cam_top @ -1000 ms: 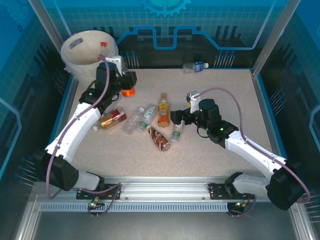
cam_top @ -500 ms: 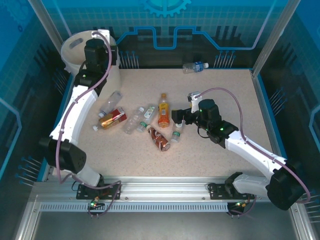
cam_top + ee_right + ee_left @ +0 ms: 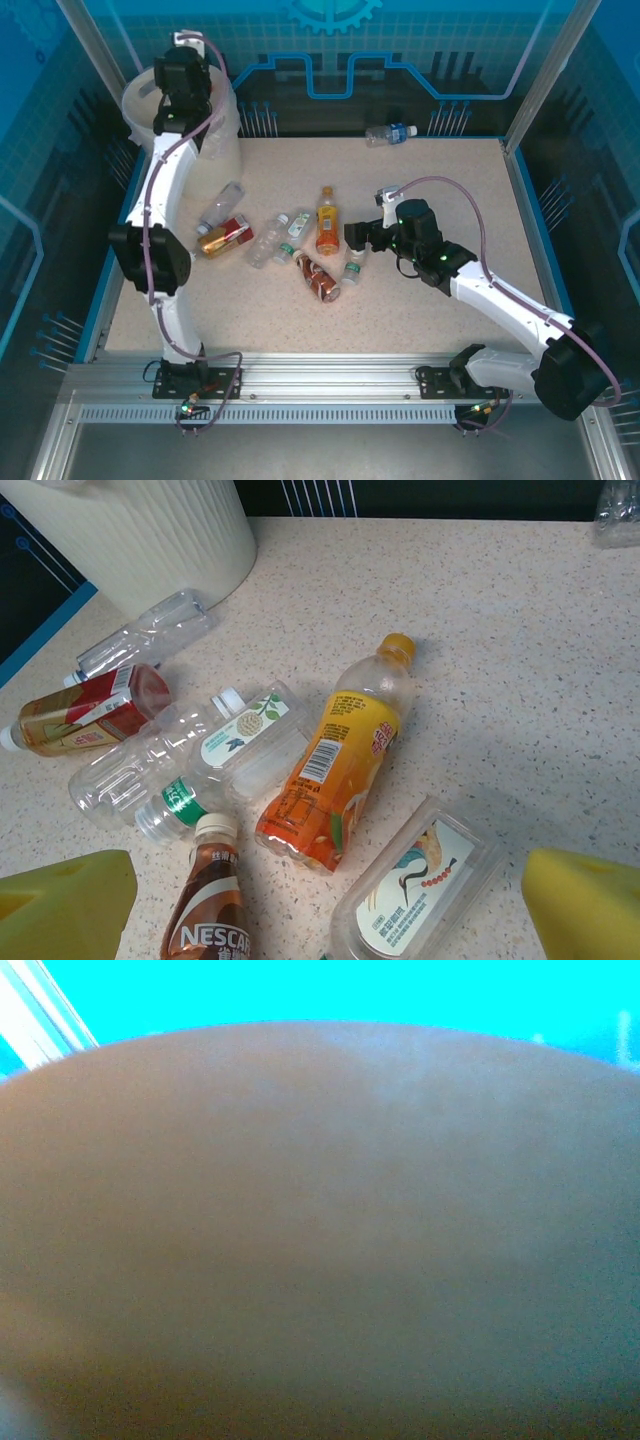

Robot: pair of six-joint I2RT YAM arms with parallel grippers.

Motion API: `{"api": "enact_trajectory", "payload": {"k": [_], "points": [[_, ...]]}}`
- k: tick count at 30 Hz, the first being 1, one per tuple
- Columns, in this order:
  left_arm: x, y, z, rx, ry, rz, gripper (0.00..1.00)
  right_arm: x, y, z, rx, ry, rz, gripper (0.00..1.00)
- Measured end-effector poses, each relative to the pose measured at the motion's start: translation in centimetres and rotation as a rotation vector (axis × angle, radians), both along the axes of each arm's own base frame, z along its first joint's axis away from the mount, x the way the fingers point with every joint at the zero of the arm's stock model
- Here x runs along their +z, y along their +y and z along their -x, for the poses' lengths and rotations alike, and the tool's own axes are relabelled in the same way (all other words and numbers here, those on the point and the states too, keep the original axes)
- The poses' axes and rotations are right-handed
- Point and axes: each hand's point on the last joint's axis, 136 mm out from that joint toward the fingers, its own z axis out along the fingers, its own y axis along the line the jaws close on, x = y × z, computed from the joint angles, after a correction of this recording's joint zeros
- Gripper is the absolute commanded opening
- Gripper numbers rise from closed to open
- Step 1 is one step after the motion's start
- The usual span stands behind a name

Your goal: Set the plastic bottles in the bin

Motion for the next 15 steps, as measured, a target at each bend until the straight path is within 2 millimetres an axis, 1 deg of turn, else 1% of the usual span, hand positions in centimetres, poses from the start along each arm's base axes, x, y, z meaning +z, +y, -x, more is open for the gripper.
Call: {"api": "enact_trajectory", "payload": {"k": [2,5,8,10,15], "points": [[0.0,1.5,-0.7,0.027,0.007,0.014,0.49,0.0,0.0,0.0,0.001,-0.002,0.003,1.0],[-1.0,3.7,-1.4,0.063,0.036,0.041,0.5,-0.1,0.0,0.0,0.005,-0.001,0.011,1.0],[-2.8,5.5,-1.7,0.085,0.084,0.077,0.5,-0.1,0.0,0.0,0.009,-0.005,0.018,1.0],[-4.5,6.6,-1.7,0.099,0.128,0.105,0.51,-0.1,0.0,0.0,0.009,-0.005,0.018,1.0],[-8.1,8.5,-1.6,0.127,0.204,0.162,0.6,-0.1,0.0,0.0,0.01,-0.006,0.02,1.0]]}}
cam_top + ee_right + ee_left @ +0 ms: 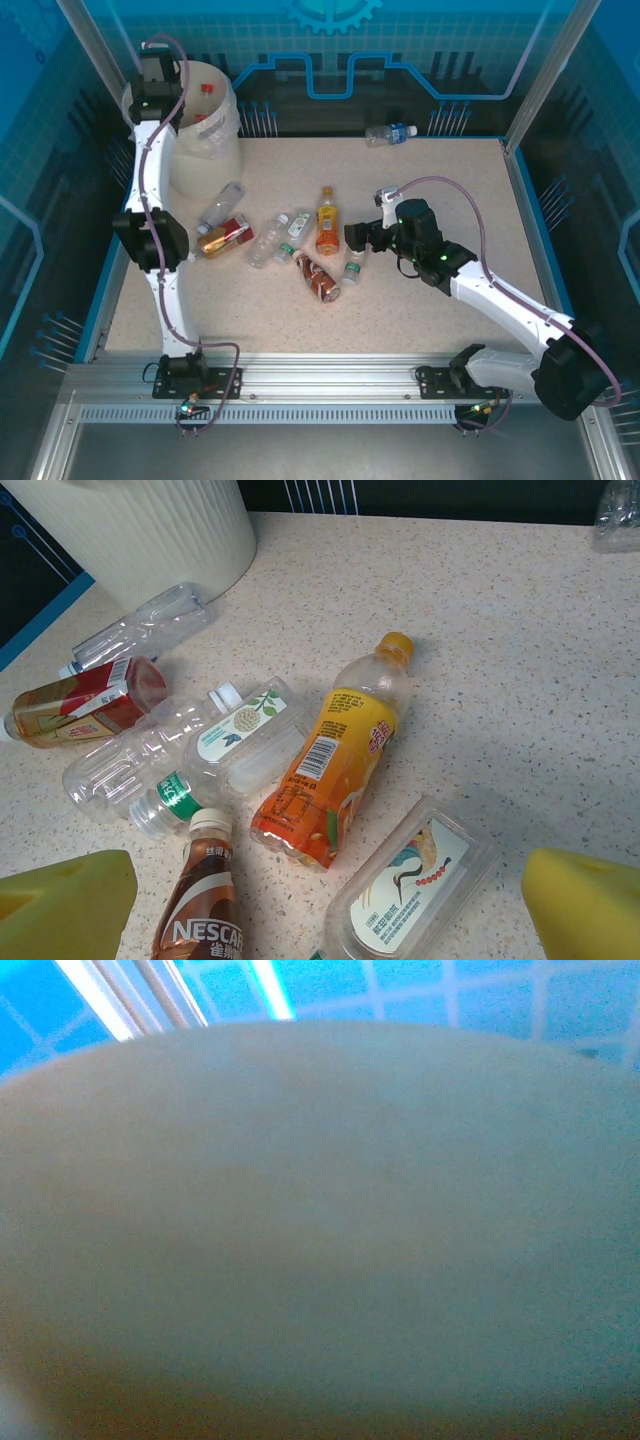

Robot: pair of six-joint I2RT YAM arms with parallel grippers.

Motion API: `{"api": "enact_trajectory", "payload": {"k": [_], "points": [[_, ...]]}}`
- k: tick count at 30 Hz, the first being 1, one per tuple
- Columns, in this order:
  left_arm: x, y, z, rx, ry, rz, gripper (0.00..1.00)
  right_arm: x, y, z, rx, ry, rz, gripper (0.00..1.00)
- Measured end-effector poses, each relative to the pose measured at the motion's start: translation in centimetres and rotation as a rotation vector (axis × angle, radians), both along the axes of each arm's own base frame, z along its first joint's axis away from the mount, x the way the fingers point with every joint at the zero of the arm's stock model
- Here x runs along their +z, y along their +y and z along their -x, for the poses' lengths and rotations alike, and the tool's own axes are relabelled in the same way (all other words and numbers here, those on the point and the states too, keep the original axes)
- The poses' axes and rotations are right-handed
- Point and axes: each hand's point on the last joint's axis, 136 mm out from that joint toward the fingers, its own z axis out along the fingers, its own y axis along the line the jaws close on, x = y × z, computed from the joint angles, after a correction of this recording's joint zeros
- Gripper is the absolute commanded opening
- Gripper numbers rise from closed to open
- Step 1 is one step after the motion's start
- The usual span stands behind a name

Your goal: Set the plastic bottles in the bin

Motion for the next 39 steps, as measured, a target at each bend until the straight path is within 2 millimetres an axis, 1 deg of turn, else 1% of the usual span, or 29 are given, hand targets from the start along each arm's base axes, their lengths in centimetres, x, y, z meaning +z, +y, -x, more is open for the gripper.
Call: {"api": "enact_trajectory", "payload": {"k": [3,5,7,11,14,19,21,23,26,28,31,35,39], "points": [[-1.9,0.8,-0.1,0.021,0.036,0.023,0.66,0.0,0.0,0.0,0.0,0.001,0.001,1.0],[-2.9,1.0,-0.1,0.03,0.056,0.037,0.69,0.0,0.0,0.0,0.0,0.004,0.003,1.0],[-3.3,1.0,0.2,0.04,0.065,0.058,0.78,0.2,0.1,-0.1,0.0,0.003,0.003,1.0],[-3.0,0.9,0.3,0.06,0.039,0.096,0.87,0.2,0.1,-0.1,0.003,0.005,0.007,1.0],[-2.9,0.9,0.5,0.077,0.016,0.126,0.9,0.0,0.0,0.0,0.003,0.012,0.012,1.0],[-2.9,0.3,1.0,0.086,-0.003,0.202,0.98,-0.2,-0.1,0.0,-0.002,0.017,0.016,1.0],[-2.1,-0.1,1.4,0.078,-0.024,0.232,0.99,-0.1,-0.2,-0.1,-0.014,0.015,0.014,1.0],[-1.0,-0.7,2.0,0.064,-0.05,0.263,0.99,0.1,-0.3,-0.3,-0.027,0.008,0.012,1.0],[1.5,-1.7,3.0,0.036,-0.107,0.312,0.99,0.3,-0.4,-0.4,-0.038,0.002,0.005,1.0],[3.3,-2.4,4.0,0.016,-0.148,0.342,0.99,0.5,-0.5,-0.4,-0.045,-0.001,-0.001,1.0],[5.4,-3.7,5.6,-0.019,-0.197,0.39,0.99,0.6,-1.0,-0.4,-0.071,-0.015,-0.007,1.0],[6.5,-5.8,7.8,-0.068,-0.231,0.449,0.99,0.1,-2.4,-0.5,-0.148,-0.023,-0.011,1.0],[6.5,-9.4,9.8,-0.137,-0.236,0.5,0.99,-0.6,-3.6,-0.7,-0.224,-0.016,-0.01,1.0]]}}
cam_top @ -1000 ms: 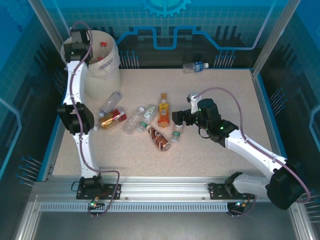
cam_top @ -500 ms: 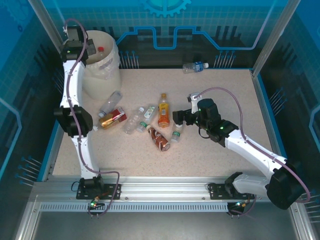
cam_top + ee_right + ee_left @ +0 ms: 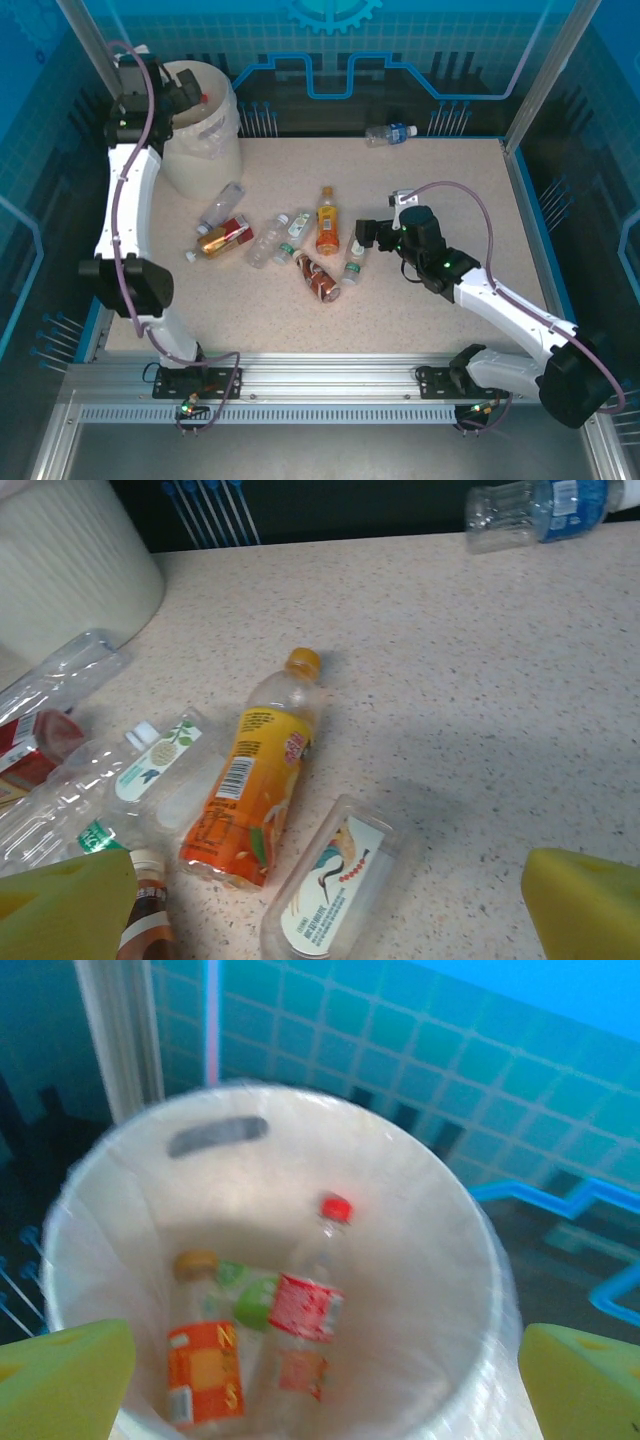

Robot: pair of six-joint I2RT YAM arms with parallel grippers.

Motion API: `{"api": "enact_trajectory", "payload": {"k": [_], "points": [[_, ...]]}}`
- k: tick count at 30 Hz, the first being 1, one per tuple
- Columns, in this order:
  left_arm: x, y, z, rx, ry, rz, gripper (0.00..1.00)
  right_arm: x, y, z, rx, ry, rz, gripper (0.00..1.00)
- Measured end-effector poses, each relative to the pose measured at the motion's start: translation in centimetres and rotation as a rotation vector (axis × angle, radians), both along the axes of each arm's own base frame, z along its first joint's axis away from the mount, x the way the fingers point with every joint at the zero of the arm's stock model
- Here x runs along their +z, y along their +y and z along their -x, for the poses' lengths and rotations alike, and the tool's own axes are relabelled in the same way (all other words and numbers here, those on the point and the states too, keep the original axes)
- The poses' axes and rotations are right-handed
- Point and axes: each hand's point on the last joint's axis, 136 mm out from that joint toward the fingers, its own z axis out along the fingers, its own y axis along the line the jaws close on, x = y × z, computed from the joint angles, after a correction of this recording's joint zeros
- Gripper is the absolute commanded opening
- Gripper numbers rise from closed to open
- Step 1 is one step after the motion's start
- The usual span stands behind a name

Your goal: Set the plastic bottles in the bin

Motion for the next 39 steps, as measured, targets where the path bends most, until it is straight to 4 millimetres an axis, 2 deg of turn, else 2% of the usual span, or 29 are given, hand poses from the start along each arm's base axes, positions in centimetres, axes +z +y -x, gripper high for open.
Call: {"api": "enact_trajectory", "payload": {"k": [8,12,15,18,24,29,39], "points": [[-1.1,-8.9,6.0,-0.189,-0.027,0.037,0.99,0.0,-0.8,0.0,-0.051,-0.007,-0.026,1.0],[-1.8,-11.3,8.4,-0.268,-0.036,0.06,0.99,0.2,-0.8,0.0,-0.053,-0.011,-0.029,1.0],[-4.1,-12.2,9.7,-0.328,-0.001,0.075,0.99,0.4,-0.8,0.1,-0.05,-0.014,-0.033,1.0],[-7.8,-13.1,10.9,-0.395,0.078,0.077,0.99,0.4,-0.7,0.2,-0.042,-0.014,-0.036,1.0],[-15.7,-14.0,13.3,-0.489,0.287,0.054,0.99,0.3,-0.4,0.3,-0.02,-0.003,-0.034,1.0],[-19.1,-14.7,14.0,-0.571,0.433,0.013,0.99,0.7,-0.2,-0.3,-0.03,0.009,-0.025,1.0],[-28.5,-11.3,13.3,-0.525,0.819,-0.147,0.99,0.7,0.4,-0.4,-0.004,0.021,-0.03,1.0]]}}
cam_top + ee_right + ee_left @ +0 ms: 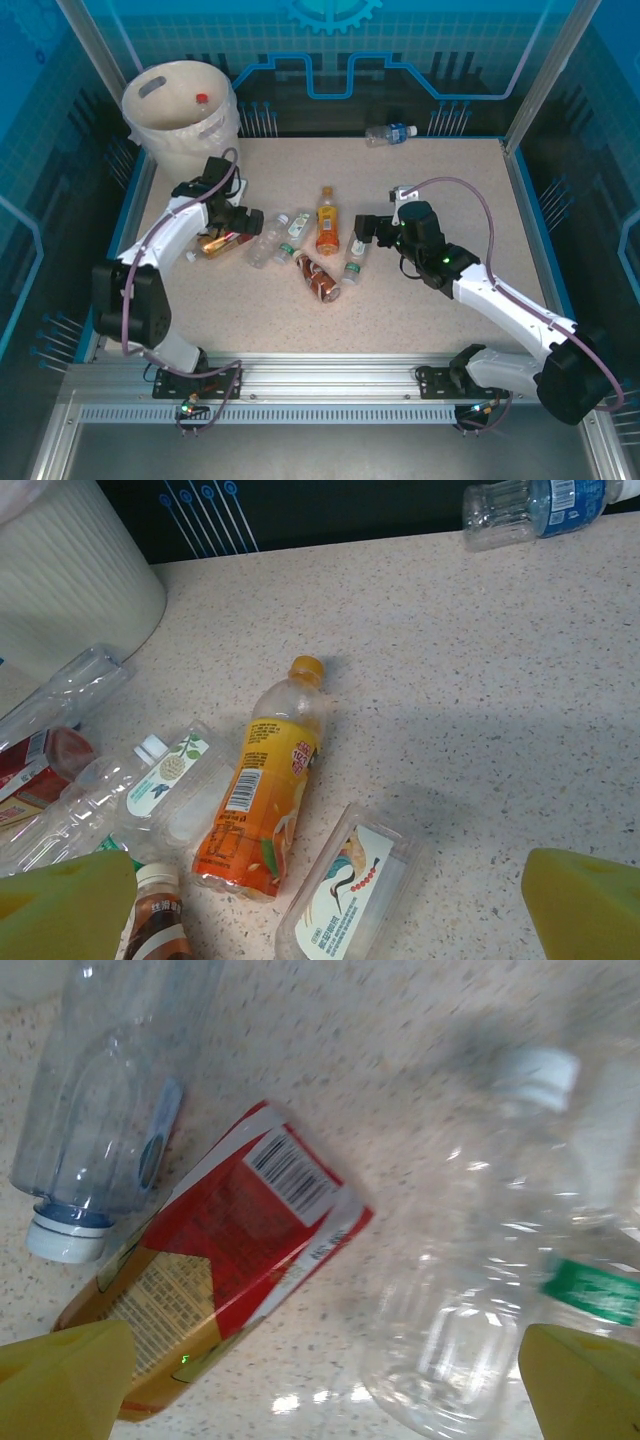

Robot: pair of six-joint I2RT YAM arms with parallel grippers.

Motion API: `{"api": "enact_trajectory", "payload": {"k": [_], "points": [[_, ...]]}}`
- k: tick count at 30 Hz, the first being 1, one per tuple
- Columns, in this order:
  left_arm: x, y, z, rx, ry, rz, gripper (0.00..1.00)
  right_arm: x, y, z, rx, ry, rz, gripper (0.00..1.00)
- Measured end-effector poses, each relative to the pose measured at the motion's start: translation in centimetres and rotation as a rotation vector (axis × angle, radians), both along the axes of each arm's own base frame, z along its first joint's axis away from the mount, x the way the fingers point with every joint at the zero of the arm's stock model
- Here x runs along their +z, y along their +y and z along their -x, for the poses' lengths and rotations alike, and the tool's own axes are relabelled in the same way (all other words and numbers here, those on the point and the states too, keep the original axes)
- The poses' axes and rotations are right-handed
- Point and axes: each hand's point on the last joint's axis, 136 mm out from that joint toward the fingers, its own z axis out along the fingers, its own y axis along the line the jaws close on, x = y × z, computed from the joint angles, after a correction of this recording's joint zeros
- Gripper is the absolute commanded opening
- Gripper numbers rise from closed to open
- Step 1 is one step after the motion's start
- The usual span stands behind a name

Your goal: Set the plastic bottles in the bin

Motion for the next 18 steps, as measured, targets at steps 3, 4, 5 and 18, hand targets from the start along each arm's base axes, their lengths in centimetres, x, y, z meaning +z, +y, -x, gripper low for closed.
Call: {"api": "enact_trajectory", "payload": {"k": [3,4,5,18], "points": [[-1.8,0.9,-0.3,-0.029,0.046,-0.061,0.99,0.0,0.1,0.1,0.013,0.001,0.003,1.0],[-2.2,1.0,-0.4,-0.044,0.057,-0.073,0.99,0.0,0.2,0.1,0.019,0.001,0.003,1.0],[-2.7,1.2,-0.6,-0.061,0.07,-0.083,0.99,-0.1,0.3,0.1,0.023,0.001,0.004,1.0],[-5.4,2.8,-1.7,-0.215,0.16,-0.128,0.88,-0.1,1.1,0.3,0.084,0.001,0.016,1.0]]}}
